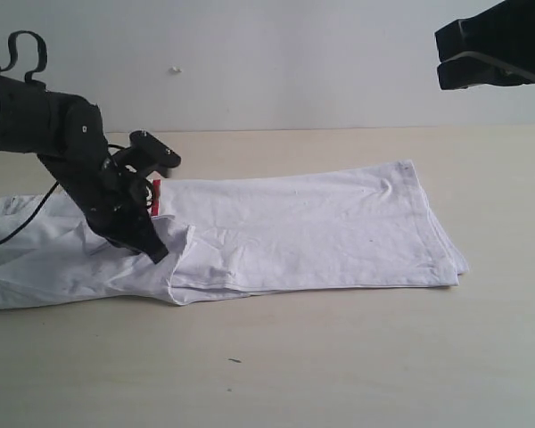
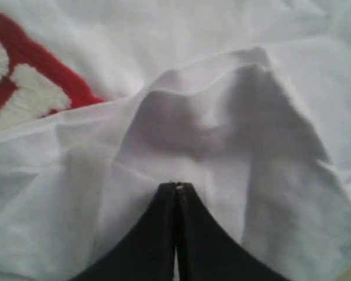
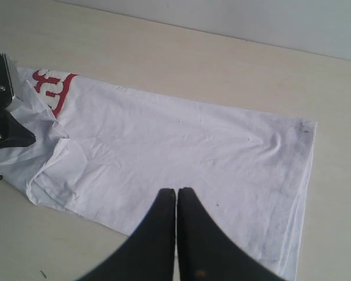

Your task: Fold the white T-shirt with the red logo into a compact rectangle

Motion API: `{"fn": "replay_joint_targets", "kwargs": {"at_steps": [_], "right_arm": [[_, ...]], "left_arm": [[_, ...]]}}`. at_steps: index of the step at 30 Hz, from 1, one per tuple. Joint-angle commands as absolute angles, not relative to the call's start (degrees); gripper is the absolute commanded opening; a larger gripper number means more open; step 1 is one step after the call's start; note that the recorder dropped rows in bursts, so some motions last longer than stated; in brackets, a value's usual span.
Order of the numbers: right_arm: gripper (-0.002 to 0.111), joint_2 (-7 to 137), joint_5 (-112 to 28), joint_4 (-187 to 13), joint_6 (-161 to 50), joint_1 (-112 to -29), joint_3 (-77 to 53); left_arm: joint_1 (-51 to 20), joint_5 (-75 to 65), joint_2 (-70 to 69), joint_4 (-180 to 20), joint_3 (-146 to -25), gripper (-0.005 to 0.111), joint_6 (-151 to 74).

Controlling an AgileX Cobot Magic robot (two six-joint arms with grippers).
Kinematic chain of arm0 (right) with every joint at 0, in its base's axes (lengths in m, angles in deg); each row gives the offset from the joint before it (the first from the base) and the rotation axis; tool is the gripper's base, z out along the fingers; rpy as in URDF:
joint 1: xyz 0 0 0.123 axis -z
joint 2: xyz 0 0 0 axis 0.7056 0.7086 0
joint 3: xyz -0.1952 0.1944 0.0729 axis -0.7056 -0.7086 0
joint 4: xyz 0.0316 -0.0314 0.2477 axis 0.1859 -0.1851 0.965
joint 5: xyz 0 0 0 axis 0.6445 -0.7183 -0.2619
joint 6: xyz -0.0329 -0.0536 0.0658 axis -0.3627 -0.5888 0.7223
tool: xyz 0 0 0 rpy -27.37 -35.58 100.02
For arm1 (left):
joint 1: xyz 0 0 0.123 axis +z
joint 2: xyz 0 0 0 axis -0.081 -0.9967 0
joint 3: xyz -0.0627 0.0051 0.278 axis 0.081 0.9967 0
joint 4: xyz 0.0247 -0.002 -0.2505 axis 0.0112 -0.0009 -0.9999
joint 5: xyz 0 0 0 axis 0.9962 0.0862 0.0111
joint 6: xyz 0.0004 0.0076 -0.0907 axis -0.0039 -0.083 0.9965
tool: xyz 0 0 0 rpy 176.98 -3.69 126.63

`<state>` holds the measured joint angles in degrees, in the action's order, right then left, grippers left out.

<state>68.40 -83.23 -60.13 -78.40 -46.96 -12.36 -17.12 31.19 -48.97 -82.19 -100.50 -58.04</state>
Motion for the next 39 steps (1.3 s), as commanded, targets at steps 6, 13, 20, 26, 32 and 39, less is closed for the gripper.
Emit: {"fn": "replay_joint_targets", "kwargs": {"at_steps": [6,13,20,26,32,39], "right_arm": [[0.002,68.05,-82.96,-60.00,-78.91,-46.85,-12.48],[0.002,68.05,-82.96,-60.00,-78.91,-46.85,-12.48],[0.002,68.05,-82.96,-60.00,-78.91,-46.85,-12.48],[0.002,68.05,-82.96,-60.00,-78.91,-46.85,-12.48],[0.002,68.05,-82.72,-60.00,-78.91,-46.85,-12.48],[0.002,68.05,-83.41,-60.00,-78.91,-46.85,-12.48]], "left_arm": [[-16.94,27.35,-49.92,-56.20,-99.88,0.000,-39.39],[-16.94,20.51,-51.18,-50.41,-99.88,0.000,-33.80],[-16.94,15.66,-51.22,-50.22,-100.83,0.000,-32.05],[-17.98,17.67,-50.87,-52.64,-100.98,0.000,-30.41],[-20.33,15.05,-46.68,-66.51,-97.05,0.000,-40.71],[-25.38,14.86,-46.15,-81.11,-91.98,0.000,-54.88]]}}
